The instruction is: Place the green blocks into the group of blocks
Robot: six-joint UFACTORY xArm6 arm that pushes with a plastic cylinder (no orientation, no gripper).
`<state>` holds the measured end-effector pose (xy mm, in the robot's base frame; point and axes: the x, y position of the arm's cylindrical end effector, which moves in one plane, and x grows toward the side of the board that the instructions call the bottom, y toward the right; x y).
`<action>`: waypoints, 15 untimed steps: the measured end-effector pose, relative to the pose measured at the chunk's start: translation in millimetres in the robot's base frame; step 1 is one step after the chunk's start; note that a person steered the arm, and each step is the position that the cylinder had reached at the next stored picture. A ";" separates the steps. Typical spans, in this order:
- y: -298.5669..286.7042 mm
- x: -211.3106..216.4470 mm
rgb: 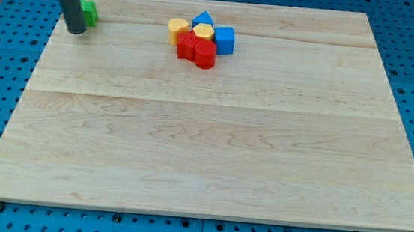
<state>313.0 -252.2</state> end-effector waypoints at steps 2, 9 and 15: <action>-42.9 -63.2; 92.8 3.3; -52.3 -56.0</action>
<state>256.9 -304.6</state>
